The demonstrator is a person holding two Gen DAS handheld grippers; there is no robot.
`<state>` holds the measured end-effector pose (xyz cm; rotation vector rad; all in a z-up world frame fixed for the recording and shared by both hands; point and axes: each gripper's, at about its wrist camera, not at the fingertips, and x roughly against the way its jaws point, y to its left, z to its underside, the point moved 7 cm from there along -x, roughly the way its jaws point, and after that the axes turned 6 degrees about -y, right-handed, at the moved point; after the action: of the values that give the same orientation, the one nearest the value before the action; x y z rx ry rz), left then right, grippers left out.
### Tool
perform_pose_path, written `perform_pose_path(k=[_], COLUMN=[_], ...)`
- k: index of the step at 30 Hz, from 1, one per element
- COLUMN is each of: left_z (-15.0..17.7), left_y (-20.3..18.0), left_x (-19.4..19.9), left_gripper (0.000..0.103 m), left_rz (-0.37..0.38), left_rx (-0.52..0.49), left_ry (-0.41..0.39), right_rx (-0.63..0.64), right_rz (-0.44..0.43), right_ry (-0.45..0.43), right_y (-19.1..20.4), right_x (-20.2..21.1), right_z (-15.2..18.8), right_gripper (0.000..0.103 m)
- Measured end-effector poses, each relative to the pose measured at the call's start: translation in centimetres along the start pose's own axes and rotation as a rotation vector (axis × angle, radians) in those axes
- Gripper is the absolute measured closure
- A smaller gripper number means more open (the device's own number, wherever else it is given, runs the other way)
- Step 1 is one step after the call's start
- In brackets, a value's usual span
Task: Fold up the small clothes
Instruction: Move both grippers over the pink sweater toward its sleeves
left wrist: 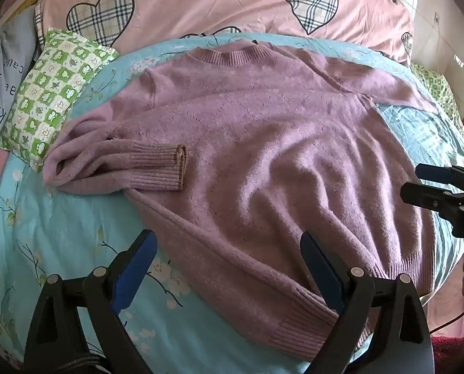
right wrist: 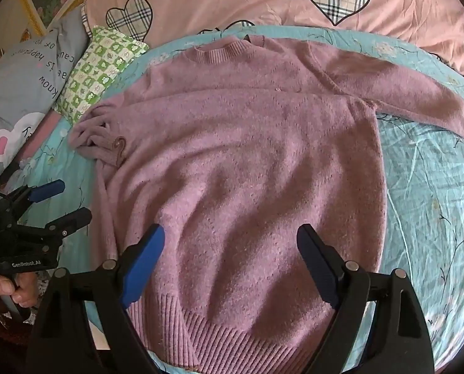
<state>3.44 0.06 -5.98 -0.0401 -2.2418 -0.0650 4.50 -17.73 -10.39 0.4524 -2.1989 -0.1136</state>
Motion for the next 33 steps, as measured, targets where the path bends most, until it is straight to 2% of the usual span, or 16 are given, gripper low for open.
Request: perform_pose_path(k=[17,19,25,33], left_z=[0.2,0.3,0.3,0.1], left_y=[-0.2,-0.1,-0.1,-0.3], left_x=[-0.1,-0.2,-0.5,-0.9], left_gripper=[0.009,0.009,0.009,0.009], left_rz=[-0.002,-0.001,0.006,0.026], left_rx=[0.005,0.006,0.015,0.029], left_ry=[0.010,0.007,0.011,0.040], right_rx=[0.010,0.045,0.029,0.034], right_rz=[-0.038,-0.026,-0.076,-0.034], right_ry=[0.045,0.022,-0.040,0.041], right_y=[1.3,1.0,1.3,0.8], right_x=[-0.1,-0.6,-0.6,-0.9], right_z=[1.4,1.1,0.6,1.1], right_gripper=[0.016,0.016,0.016,0.016])
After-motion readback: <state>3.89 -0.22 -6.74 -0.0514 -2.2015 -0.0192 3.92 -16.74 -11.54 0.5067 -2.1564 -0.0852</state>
